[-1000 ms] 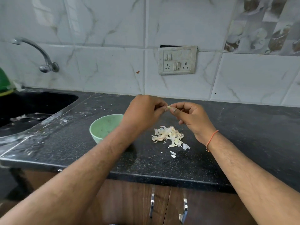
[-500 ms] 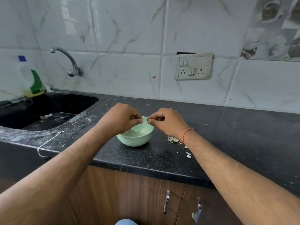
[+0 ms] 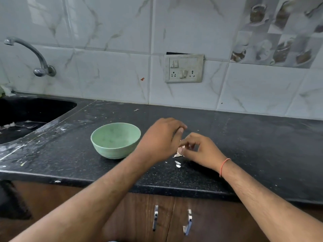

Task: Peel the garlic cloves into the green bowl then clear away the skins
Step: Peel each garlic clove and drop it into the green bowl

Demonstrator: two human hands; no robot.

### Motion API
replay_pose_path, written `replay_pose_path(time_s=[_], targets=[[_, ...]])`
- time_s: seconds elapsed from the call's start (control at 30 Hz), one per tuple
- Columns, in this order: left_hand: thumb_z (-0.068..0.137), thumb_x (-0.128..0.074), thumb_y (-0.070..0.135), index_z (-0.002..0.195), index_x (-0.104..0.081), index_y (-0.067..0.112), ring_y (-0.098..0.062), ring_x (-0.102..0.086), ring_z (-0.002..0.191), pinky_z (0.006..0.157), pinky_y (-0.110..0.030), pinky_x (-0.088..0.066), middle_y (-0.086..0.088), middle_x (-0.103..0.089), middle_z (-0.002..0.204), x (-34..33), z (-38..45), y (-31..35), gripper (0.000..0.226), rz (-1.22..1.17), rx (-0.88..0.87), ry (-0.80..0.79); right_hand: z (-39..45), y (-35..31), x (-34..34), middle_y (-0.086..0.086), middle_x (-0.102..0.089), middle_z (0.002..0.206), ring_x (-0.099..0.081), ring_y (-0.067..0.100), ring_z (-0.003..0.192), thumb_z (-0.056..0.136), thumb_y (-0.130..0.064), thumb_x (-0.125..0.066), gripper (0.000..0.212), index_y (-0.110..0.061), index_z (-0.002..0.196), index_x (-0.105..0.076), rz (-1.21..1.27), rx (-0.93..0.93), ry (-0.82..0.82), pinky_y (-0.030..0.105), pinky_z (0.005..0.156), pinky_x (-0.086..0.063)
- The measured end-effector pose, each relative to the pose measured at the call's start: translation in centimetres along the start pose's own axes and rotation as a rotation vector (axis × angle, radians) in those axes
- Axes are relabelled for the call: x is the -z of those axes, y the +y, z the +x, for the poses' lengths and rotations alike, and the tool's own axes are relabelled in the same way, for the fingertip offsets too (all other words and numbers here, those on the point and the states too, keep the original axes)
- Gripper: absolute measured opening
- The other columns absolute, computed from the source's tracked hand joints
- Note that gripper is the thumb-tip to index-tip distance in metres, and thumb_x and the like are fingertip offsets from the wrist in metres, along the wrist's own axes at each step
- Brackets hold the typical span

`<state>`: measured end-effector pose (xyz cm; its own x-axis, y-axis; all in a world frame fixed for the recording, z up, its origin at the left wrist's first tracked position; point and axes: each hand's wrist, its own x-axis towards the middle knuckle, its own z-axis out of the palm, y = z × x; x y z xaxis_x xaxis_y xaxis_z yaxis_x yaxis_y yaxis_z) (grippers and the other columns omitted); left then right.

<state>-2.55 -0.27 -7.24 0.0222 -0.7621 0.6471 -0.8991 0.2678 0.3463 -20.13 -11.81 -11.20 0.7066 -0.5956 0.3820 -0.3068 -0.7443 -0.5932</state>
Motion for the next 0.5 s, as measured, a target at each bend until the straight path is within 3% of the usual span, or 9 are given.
replay_pose_path(time_s=[0.17, 0.3, 0.5], targets=[[0.109, -0.052, 0.023, 0.123, -0.076, 0.020, -0.003, -0.064, 0.112, 0.101, -0.029, -0.051, 0.011, -0.075, 0.120, -4.5, 1.6, -2.7, 0.028, -0.203, 0.188, -0.021, 0.1, 1.5, -1.0, -0.017, -0.055, 0.092, -0.054, 0.007, 0.095, 0.087, -0.046, -0.083, 0.018, -0.042, 0.105, -0.082, -0.178, 0.072, -0.027, 0.036, 0.082, -0.050], [0.109, -0.052, 0.025, 0.119, -0.078, 0.023, -0.001, -0.066, 0.107, 0.097, -0.030, -0.053, 0.014, -0.076, 0.113, -6.3, 2.2, -5.5, 0.027, -0.171, 0.202, -0.033, 0.9, 2.0, -1.4, -0.017, -0.052, 0.092, -0.049, 0.007, 0.095, 0.088, -0.049, -0.080, 0.017, -0.039, 0.102, -0.081, -0.236, 0.104, -0.050, 0.035, 0.085, -0.048], [0.109, -0.056, 0.022, 0.114, -0.077, 0.024, 0.002, -0.068, 0.103, 0.089, -0.021, -0.053, 0.016, -0.076, 0.105, -7.2, 2.3, -6.6, 0.022, -0.306, 0.210, 0.039, 1.1, 2.4, -1.7, -0.015, -0.054, 0.096, -0.049, 0.008, 0.098, 0.096, -0.037, -0.075, 0.004, -0.033, 0.097, -0.074, -0.218, 0.167, -0.101, 0.036, 0.086, -0.049]])
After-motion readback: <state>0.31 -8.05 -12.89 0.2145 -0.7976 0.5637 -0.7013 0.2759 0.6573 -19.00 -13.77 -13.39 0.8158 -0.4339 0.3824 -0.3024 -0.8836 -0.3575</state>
